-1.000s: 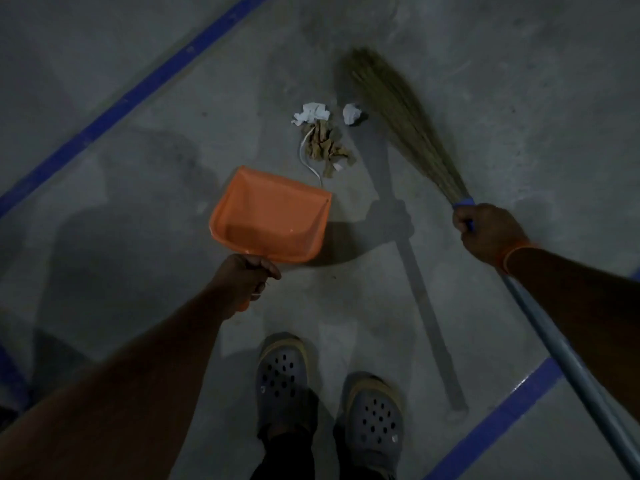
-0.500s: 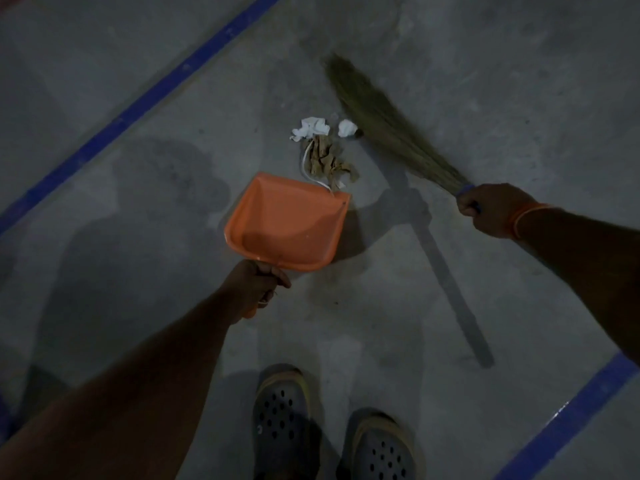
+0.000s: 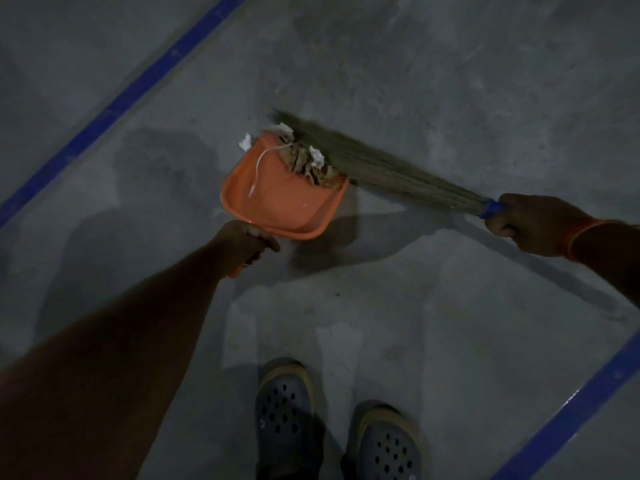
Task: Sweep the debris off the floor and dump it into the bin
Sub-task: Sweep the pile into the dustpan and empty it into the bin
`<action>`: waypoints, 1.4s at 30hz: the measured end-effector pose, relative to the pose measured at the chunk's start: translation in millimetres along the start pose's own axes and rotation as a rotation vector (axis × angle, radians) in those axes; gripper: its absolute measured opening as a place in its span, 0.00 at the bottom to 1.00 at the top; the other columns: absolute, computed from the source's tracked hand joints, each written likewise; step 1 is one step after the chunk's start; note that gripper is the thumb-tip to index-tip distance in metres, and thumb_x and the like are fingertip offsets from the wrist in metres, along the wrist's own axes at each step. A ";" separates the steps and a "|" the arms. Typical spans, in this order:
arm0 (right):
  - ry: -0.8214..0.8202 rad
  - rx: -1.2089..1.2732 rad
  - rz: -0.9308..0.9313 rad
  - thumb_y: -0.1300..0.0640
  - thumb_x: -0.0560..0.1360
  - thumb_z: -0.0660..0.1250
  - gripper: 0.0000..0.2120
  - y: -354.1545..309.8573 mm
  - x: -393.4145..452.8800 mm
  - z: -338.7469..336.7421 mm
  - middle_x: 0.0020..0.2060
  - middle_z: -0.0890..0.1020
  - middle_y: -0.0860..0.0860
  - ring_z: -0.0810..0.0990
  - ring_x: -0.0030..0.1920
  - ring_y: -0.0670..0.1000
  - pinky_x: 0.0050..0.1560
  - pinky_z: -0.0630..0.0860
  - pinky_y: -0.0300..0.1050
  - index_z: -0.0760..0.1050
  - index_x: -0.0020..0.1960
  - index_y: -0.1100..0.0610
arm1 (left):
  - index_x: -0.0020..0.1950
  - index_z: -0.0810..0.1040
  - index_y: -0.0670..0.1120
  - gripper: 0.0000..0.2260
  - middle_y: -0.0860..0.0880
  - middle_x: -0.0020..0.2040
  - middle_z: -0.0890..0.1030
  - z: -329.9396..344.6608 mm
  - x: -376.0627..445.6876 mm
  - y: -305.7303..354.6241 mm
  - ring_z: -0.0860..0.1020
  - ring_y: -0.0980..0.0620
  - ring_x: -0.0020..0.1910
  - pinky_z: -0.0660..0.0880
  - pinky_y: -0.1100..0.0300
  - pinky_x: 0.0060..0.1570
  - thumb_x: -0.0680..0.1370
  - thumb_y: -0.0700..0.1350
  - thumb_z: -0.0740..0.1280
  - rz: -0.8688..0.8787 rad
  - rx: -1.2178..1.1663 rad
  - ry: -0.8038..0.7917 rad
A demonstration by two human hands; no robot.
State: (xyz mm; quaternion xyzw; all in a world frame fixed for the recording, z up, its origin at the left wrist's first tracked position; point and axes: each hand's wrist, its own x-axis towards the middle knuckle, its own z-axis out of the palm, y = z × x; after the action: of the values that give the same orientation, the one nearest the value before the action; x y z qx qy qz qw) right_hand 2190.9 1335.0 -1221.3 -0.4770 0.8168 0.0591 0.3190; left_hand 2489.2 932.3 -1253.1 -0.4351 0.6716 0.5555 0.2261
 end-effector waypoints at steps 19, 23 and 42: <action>0.162 -0.035 -0.062 0.67 0.62 0.74 0.16 -64.8 -51.4 51.5 0.41 0.72 0.52 0.65 0.28 0.50 0.31 0.63 0.41 0.71 0.34 0.49 | 0.33 0.86 0.49 0.23 0.44 0.25 0.72 3.7 -34.9 -51.9 0.66 0.50 0.25 0.60 0.65 0.27 0.76 0.28 0.60 0.066 -0.215 0.144; 0.165 -0.017 -0.016 0.65 0.66 0.72 0.12 -81.2 -63.1 50.2 0.43 0.71 0.51 0.69 0.29 0.51 0.29 0.68 0.42 0.75 0.39 0.49 | 0.32 0.86 0.50 0.25 0.45 0.23 0.72 3.6 -52.1 -72.7 0.66 0.54 0.22 0.61 0.66 0.25 0.75 0.27 0.59 0.067 -0.246 0.236; 0.308 -0.070 -0.098 0.64 0.66 0.74 0.10 -105.2 -58.4 40.9 0.48 0.75 0.57 0.70 0.32 0.54 0.33 0.72 0.43 0.80 0.43 0.51 | 0.37 0.86 0.48 0.17 0.43 0.31 0.72 -1.1 -81.7 -111.1 0.66 0.50 0.26 0.60 0.62 0.28 0.74 0.31 0.62 0.133 -0.345 0.273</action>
State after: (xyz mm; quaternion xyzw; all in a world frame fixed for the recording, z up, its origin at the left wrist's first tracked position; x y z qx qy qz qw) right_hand 2315.7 1338.1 -1197.9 -0.5307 0.8292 -0.0021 0.1757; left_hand 2624.6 958.0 -1249.5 -0.4931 0.6184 0.6117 0.0183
